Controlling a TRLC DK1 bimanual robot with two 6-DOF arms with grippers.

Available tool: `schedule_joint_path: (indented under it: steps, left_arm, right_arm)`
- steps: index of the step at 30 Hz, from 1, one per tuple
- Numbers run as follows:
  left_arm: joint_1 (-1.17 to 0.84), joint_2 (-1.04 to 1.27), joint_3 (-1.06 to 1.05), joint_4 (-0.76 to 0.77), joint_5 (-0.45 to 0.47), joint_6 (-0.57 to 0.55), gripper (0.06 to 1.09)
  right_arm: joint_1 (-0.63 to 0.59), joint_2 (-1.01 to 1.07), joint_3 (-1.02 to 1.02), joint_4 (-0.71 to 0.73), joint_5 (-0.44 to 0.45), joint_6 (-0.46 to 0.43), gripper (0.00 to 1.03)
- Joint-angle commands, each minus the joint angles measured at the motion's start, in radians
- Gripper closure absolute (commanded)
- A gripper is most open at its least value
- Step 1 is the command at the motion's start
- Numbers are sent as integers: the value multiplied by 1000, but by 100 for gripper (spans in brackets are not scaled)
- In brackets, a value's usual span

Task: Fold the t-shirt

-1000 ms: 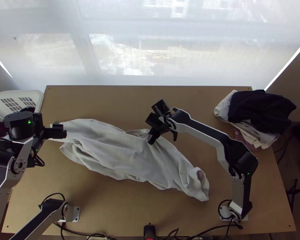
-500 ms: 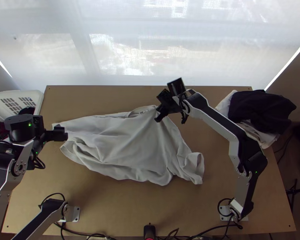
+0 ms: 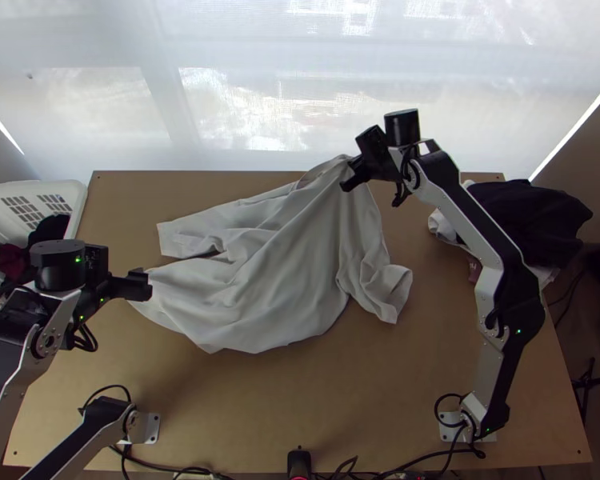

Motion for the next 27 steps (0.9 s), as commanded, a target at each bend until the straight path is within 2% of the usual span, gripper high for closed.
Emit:
schedule_joint_path:
  steps: [1, 6, 14, 22, 27]
  left_arm:
    - [-80, 19, -22, -56, 54, 12, 11]
    - [-150, 55, -25, -87, 87, 23, 11]
    - [-250, 122, -25, -159, 209, 23, 11]
    - [-400, 246, -74, -139, 209, 60, 11]
    - [-454, 367, -54, -90, 209, 20, 11]
  right_arm:
    - [-79, 52, 102, 0, 39, -19, 100]
    - [-110, 93, 136, 2, 99, -22, 100]
    - [-122, 138, 193, 29, 162, -22, 100]
    - [-85, 133, 170, 8, 164, -7, 100]
    - [-50, 69, 82, 8, 164, 7, 100]
